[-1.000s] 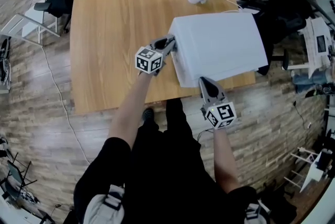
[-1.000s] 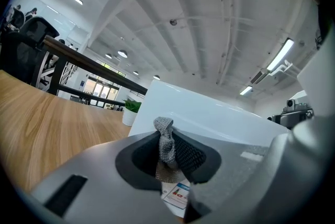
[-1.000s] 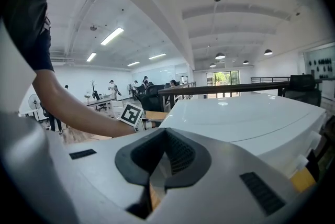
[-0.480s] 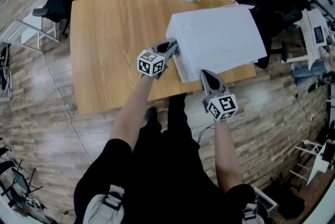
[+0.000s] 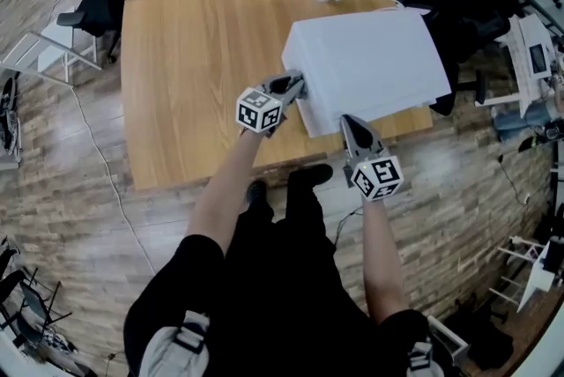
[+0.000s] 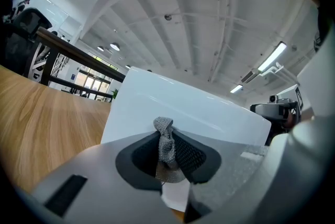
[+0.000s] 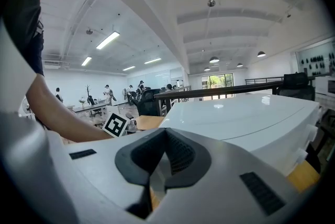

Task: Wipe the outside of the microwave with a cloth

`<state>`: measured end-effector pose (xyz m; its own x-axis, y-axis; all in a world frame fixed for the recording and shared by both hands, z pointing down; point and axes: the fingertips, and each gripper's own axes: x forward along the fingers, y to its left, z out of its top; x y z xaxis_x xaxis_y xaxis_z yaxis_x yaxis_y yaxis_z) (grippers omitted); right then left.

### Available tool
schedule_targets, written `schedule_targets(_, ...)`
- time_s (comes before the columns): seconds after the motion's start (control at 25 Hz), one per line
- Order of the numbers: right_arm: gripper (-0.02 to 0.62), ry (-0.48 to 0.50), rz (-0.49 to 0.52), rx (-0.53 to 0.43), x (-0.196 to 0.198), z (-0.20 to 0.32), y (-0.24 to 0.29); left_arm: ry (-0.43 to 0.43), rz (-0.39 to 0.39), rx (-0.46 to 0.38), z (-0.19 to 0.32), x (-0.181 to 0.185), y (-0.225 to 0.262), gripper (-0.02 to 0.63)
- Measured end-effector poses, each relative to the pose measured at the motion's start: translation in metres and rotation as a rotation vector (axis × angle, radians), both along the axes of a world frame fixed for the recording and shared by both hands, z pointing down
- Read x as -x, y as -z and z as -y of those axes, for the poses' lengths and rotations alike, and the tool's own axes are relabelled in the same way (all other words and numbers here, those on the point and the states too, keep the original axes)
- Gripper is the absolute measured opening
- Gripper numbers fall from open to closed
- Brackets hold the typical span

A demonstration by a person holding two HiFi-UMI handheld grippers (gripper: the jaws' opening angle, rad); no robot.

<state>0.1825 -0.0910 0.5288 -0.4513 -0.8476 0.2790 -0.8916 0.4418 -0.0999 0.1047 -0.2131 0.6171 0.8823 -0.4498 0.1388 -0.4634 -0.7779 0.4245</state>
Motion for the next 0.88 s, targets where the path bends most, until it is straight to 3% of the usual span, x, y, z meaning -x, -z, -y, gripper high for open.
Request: schedule_targets(0.88,-0.004,-0.012,-0.007,-0.012,-0.002,0.002,0.002,-0.009,-0.056,0.030,-0.051,-0.011,-0.006,0.058)
